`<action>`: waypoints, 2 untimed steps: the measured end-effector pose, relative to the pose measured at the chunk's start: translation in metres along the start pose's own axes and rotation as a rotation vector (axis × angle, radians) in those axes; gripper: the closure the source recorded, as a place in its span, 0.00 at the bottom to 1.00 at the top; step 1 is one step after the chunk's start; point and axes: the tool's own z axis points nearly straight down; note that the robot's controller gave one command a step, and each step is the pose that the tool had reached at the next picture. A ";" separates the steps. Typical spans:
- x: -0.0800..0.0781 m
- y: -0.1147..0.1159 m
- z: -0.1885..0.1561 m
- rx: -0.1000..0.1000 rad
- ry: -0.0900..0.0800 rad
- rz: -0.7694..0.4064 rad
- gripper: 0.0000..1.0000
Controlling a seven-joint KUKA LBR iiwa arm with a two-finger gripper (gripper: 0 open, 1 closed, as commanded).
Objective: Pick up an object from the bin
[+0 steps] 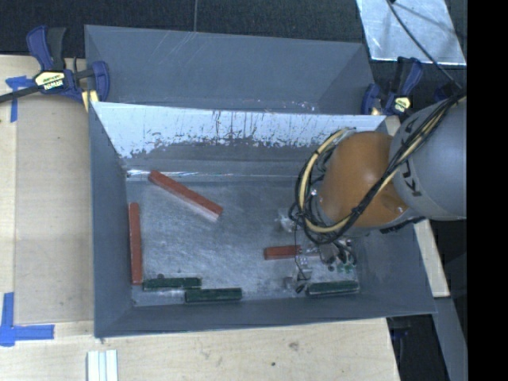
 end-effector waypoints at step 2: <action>-0.012 0.005 -0.135 0.001 -0.011 -0.013 1.00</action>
Offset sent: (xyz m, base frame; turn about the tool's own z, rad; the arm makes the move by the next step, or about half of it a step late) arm 0.0000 0.0000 0.0000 0.0000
